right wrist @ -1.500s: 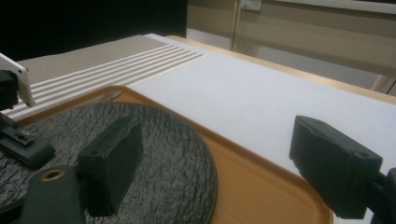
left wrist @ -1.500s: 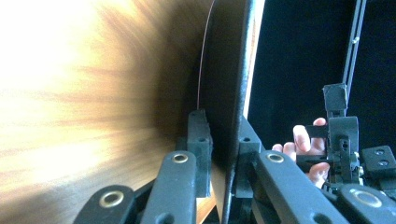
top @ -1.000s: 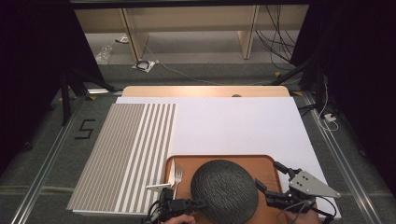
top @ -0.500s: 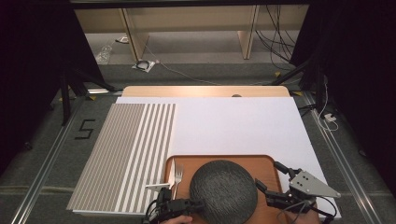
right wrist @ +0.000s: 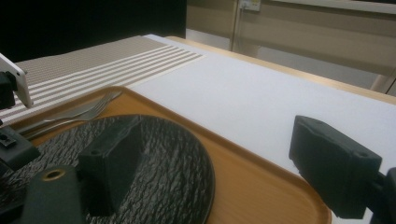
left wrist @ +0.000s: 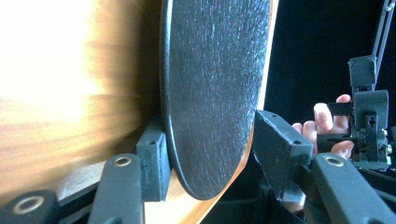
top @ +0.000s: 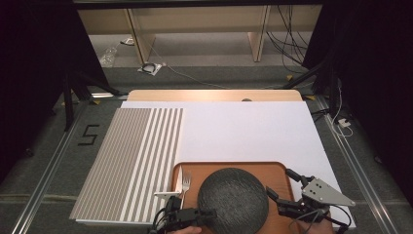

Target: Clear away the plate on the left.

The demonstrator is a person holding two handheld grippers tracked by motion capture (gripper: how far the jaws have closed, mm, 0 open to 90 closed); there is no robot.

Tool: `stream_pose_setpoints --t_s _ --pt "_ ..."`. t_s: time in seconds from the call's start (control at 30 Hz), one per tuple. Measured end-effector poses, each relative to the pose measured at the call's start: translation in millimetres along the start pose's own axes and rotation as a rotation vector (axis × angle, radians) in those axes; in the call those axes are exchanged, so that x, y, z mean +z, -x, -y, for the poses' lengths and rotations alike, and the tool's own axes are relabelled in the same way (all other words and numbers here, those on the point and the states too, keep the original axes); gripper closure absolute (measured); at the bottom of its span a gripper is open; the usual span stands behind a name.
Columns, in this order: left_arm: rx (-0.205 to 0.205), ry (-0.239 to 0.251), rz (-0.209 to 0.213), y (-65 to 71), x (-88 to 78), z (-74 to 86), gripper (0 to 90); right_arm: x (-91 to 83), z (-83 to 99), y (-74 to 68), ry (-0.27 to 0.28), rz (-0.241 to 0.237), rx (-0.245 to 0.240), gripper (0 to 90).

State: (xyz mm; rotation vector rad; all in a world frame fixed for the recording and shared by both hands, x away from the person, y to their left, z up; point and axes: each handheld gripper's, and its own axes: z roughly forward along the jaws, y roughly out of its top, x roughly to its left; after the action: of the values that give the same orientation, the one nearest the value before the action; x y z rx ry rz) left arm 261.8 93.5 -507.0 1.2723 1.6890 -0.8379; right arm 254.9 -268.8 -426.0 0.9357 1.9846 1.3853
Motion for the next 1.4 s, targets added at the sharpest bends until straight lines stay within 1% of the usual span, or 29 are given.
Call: stream_pose_setpoints --t_s 0.03,0.1,0.17,0.27,0.37,0.47,0.63,0.9,1.0,1.07,1.13,1.17,1.27,1.4 --pt "0.002 0.001 -0.001 0.8 -0.5 0.1 46.6 0.8 0.3 -0.1 0.01 -0.002 0.002 18.6" --pt "0.008 0.005 0.0 0.5 -1.8 0.5 45.6 0.7 0.3 0.0 0.008 0.0 0.002 18.6" --pt "0.03 0.011 -0.005 0.5 -3.4 0.6 45.8 0.5 0.3 0.2 0.007 0.0 0.0 18.6" --pt "0.048 0.036 -0.019 1.8 -7.4 -2.3 45.0 0.5 0.3 0.1 0.008 -0.001 0.001 18.6" --pt "0.084 0.071 -0.034 3.0 -12.3 -5.7 45.6 0.6 0.2 -0.2 0.013 -0.003 0.004 18.6" --pt "0.133 0.114 -0.063 5.8 -16.2 -8.7 45.6 0.4 0.2 0.1 0.008 -0.002 0.001 18.6" --pt "0.176 0.152 -0.083 8.2 -22.0 -13.3 45.0 0.7 0.2 -0.1 0.01 -0.004 0.001 18.6" --pt "0.261 0.21 -0.111 14.1 -29.6 -19.1 43.0 0.8 0.1 -0.4 0.013 -0.005 0.001 18.5" --pt "0.301 0.227 -0.115 17.4 -33.1 -21.1 43.1 0.7 0.1 -0.3 0.018 -0.005 0.001 18.5" --pt "0.34 0.234 -0.119 20.5 -35.1 -22.0 43.0 0.0 -0.1 0.0 0.013 -0.005 0.001 18.5" --pt "0.378 0.229 -0.113 24.3 -36.3 -23.4 42.3 0.1 0.0 0.1 0.014 -0.005 0.002 18.5" --pt "0.41 0.231 -0.117 26.6 -37.3 -23.9 41.6 0.1 0.0 0.0 0.014 -0.006 0.001 18.5" --pt "0.466 0.247 -0.125 31.9 -40.6 -24.4 40.6 0.3 -0.1 -0.2 0.014 -0.007 0.002 18.5" --pt "0.523 0.264 -0.134 36.8 -44.3 -25.8 39.6 0.1 -0.1 -0.1 0.013 -0.007 0.003 18.5"
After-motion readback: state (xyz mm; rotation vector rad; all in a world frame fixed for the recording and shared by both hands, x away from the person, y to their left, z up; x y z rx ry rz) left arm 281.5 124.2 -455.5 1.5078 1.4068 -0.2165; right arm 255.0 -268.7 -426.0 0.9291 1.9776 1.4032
